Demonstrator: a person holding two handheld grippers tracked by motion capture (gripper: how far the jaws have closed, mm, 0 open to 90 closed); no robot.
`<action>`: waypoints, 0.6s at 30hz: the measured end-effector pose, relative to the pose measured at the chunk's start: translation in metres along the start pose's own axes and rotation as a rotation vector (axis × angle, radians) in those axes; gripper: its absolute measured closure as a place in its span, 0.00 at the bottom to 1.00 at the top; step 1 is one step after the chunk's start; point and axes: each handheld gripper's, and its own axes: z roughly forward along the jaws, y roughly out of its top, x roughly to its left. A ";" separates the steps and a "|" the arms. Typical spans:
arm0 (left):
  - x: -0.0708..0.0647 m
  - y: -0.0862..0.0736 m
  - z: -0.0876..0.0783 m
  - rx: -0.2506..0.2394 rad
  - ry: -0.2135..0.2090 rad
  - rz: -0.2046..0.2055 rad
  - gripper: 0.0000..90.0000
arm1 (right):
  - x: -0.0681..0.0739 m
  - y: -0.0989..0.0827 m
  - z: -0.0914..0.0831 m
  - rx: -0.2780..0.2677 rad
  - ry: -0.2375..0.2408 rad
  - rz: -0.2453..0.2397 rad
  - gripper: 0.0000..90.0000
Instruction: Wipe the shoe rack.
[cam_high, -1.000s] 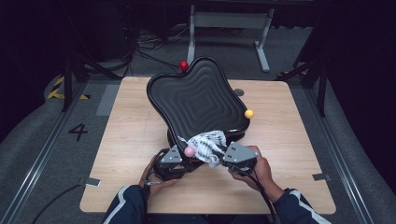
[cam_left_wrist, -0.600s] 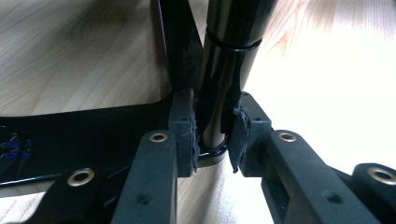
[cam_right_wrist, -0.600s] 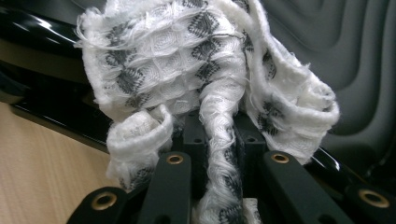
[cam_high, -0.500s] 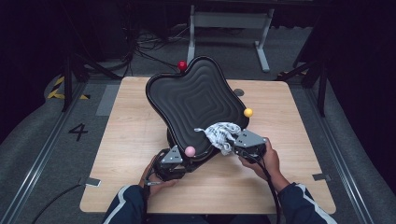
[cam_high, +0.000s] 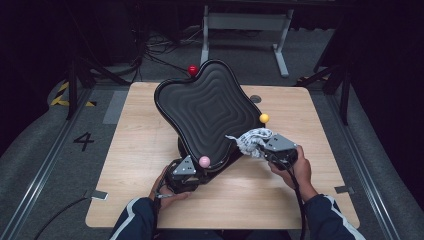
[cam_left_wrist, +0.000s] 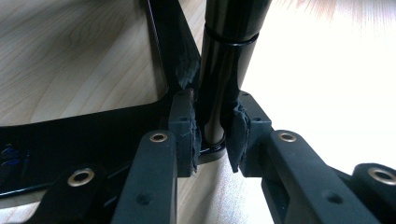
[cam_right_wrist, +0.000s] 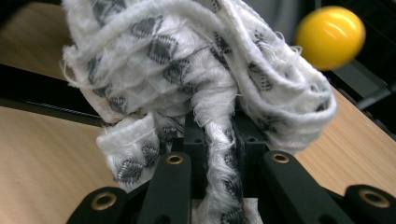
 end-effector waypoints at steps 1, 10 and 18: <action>0.000 0.000 0.000 -0.003 0.000 -0.001 0.81 | -0.005 -0.003 0.000 0.005 -0.012 0.012 0.88; 0.000 -0.001 0.000 -0.006 -0.006 -0.005 0.81 | -0.028 -0.014 0.011 0.009 -0.033 0.075 0.88; 0.001 -0.001 0.000 -0.009 -0.008 -0.001 0.81 | -0.015 -0.007 0.008 -0.019 0.015 0.037 0.88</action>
